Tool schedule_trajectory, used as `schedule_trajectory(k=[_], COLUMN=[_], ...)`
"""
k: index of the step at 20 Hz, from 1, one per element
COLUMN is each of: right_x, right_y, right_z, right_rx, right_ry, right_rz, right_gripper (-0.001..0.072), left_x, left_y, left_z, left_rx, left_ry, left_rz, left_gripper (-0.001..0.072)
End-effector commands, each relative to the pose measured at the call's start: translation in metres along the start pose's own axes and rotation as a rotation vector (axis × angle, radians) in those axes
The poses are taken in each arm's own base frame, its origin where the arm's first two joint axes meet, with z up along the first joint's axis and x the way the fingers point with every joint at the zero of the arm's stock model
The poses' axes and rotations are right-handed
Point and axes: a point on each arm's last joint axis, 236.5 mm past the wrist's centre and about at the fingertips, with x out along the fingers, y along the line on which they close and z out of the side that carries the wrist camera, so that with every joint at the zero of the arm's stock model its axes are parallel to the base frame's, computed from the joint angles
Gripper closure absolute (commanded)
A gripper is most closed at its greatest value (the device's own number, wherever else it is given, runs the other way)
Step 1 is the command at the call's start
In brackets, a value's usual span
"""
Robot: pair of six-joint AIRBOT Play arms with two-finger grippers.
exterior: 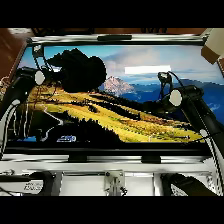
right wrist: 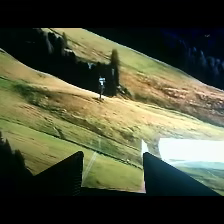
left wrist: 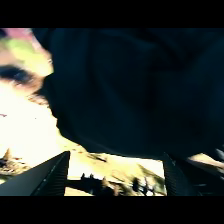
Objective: Fold the shirts.
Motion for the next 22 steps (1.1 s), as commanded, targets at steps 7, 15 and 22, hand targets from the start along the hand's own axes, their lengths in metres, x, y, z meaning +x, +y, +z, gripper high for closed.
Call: schedule_trajectory(k=[7, 15, 22], right_x=[0.0, -0.002, -0.128], right_y=[0.01, 0.013, -0.011], right_z=[0.006, 0.007, 0.057], right_rx=[0.015, 0.021, -0.051], right_ry=[-0.026, -0.033, -0.403], right_rz=[0.039, 0.054, -0.038], right_gripper=[0.0202, 0.0202, 0.0202], left_x=[0.121, 0.106, -0.245], left_y=[0.02, -0.022, -0.191], left_z=[-0.042, -0.003, 0.151], left_rx=[-0.323, -0.282, 0.27], left_ry=[0.238, 0.117, -0.525], left_rz=[-0.152, -0.26, -0.634], left_gripper=[-0.0013, 0.0652, 0.0653])
